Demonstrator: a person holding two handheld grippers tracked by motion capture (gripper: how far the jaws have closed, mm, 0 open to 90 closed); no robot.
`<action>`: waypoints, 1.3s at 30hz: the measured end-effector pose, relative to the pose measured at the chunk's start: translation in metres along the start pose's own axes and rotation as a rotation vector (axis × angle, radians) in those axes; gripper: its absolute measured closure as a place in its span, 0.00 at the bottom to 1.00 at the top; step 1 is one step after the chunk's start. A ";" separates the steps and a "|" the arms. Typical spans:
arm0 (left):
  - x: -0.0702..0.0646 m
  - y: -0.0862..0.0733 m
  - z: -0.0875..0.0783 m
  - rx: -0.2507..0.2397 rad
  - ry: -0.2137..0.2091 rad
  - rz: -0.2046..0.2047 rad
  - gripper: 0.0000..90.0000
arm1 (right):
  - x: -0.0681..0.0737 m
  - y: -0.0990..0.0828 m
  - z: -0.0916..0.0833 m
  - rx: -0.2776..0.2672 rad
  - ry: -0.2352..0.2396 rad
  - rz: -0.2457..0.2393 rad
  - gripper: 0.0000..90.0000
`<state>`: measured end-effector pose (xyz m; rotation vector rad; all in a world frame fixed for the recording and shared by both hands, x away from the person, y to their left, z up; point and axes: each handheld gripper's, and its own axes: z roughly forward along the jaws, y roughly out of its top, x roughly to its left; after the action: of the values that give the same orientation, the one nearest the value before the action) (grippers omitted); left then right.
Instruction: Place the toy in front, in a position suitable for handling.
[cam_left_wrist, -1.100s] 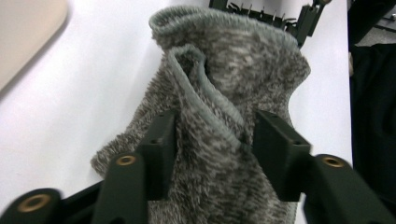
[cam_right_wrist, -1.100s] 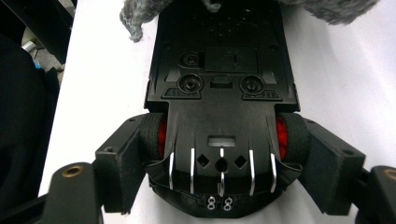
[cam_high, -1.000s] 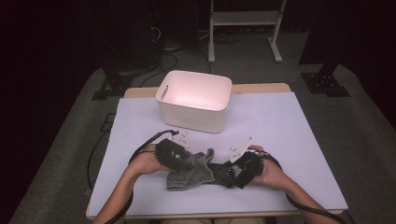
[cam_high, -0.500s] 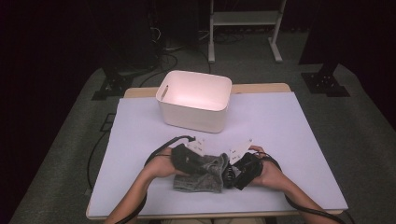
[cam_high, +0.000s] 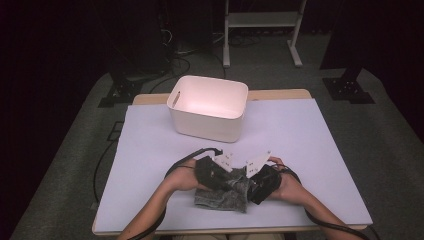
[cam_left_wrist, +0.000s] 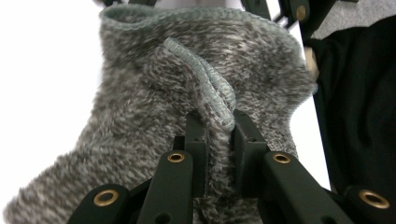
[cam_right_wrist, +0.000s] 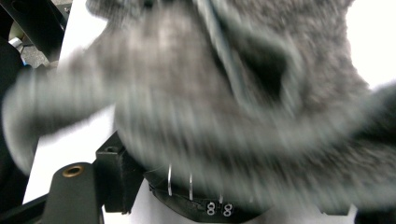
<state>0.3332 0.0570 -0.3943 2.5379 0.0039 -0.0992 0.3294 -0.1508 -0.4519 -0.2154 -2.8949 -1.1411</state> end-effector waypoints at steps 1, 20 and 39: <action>0.000 -0.004 -0.003 0.000 0.007 -0.009 0.87 | 0.000 0.000 0.000 -0.002 0.000 0.000 0.26; 0.002 -0.063 -0.037 -0.011 0.072 -0.132 0.87 | 0.002 0.003 -0.004 0.009 -0.033 0.046 0.24; -0.007 -0.057 -0.019 -0.049 -0.023 -0.120 0.87 | 0.004 -0.001 -0.017 0.098 -0.043 0.109 0.20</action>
<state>0.3263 0.1149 -0.4109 2.4860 0.1482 -0.1730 0.3244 -0.1625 -0.4402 -0.3940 -2.9255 -0.9877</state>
